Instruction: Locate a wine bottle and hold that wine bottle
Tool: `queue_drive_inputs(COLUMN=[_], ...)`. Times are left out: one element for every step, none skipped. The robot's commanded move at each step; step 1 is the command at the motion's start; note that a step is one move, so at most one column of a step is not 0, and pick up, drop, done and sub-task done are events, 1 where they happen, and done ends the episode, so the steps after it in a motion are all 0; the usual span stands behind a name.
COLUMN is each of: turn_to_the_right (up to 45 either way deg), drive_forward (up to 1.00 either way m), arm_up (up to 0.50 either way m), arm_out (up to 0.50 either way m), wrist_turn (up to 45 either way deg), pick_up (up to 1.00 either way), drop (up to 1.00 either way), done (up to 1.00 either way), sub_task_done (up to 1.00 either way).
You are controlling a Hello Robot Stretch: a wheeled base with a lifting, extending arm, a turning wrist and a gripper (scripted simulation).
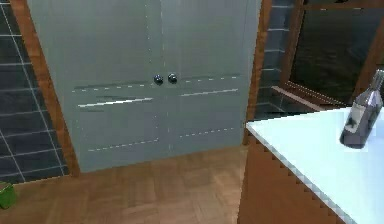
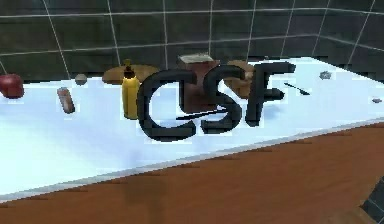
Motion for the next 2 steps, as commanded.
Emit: queue_drive_inputs(turn_to_the_right=[3.0, 0.0], drive_forward=[0.0, 0.8], arm_up=[0.0, 0.0], arm_out=[0.0, 0.0], wrist_turn=[0.0, 0.0], pick_up=[0.0, 0.0], drop=[0.0, 0.0], done=[0.0, 0.0], sub_task_done=[0.0, 0.0])
